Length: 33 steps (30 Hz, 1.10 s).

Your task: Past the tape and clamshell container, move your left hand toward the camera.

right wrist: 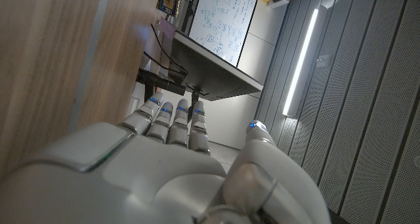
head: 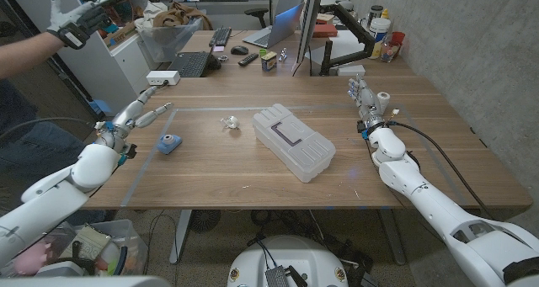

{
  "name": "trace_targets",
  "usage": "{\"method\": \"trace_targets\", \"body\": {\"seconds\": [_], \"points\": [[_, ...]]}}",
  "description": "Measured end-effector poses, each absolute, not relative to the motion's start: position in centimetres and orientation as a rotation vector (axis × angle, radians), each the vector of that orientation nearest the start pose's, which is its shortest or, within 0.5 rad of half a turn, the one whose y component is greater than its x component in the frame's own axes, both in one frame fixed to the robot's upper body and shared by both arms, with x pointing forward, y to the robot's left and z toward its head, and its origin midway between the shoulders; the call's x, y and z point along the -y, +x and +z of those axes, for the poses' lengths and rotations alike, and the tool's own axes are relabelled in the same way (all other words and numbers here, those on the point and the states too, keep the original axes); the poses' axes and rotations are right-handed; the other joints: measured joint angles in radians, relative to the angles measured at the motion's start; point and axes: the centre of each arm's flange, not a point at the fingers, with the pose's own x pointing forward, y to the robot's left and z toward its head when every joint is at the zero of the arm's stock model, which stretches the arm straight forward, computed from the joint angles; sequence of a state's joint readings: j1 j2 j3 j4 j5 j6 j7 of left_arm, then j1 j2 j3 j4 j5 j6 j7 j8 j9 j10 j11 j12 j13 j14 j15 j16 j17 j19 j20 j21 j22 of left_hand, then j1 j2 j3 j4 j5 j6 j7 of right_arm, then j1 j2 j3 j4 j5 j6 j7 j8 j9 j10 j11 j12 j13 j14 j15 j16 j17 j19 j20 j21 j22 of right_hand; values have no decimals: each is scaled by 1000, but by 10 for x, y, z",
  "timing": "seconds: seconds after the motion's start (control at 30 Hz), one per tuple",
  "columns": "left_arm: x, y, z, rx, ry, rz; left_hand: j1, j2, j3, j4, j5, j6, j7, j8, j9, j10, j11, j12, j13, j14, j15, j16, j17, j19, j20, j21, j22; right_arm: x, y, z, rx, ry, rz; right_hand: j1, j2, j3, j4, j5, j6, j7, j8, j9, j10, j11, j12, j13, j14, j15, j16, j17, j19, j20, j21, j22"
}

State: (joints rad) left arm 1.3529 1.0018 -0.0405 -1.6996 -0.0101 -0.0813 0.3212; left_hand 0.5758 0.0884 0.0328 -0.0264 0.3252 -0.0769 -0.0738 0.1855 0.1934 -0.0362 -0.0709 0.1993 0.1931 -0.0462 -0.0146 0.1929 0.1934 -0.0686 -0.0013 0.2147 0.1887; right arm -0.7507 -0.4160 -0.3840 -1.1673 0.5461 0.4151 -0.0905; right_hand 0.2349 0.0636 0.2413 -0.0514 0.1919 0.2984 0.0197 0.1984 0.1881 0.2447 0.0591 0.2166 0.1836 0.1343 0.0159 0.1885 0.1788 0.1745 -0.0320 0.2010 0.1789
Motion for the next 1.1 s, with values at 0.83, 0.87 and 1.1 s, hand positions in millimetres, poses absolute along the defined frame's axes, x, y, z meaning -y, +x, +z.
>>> {"method": "trace_targets", "body": {"seconds": [0.83, 0.87, 1.1], "points": [[-469, 529, -12, 500, 1050, 334, 4, 4, -3, -3, -4, 140, -25, 52, 0, 43, -25, 13, 5, 6, 6, 0, 5, -12, 20, 0, 5, 285, 667, 0, 708, 47, 71, 0, 0, -1, -1, 0, 5, 5, 0, 0, 4, 4, 0, 0, 0, 0, 0, 0, 0, 0, 0, 0], [-469, 529, -12, 494, 1055, 335, 4, 4, -3, -3, -4, 140, -25, 52, 0, 43, -25, 13, 5, 6, 6, 0, 5, -10, 22, 0, 5, 285, 667, -1, 708, 46, 71, 0, 0, -1, -1, 0, 5, 5, 0, 0, 4, 4, 0, 0, 0, 0, 0, 0, 0, 0, 0, 0], [-471, 531, -13, 472, 1076, 334, 4, 4, -3, -3, -7, 154, -24, 52, 0, 55, -27, 19, 5, 10, 2, 0, 5, -9, 23, 0, 4, 285, 668, -1, 708, 44, 71, 0, 0, -1, -1, 0, 5, 5, 0, 0, 4, 4, 0, 0, 0, 0, 0, 0, 0, 0, 0, 0]]}}
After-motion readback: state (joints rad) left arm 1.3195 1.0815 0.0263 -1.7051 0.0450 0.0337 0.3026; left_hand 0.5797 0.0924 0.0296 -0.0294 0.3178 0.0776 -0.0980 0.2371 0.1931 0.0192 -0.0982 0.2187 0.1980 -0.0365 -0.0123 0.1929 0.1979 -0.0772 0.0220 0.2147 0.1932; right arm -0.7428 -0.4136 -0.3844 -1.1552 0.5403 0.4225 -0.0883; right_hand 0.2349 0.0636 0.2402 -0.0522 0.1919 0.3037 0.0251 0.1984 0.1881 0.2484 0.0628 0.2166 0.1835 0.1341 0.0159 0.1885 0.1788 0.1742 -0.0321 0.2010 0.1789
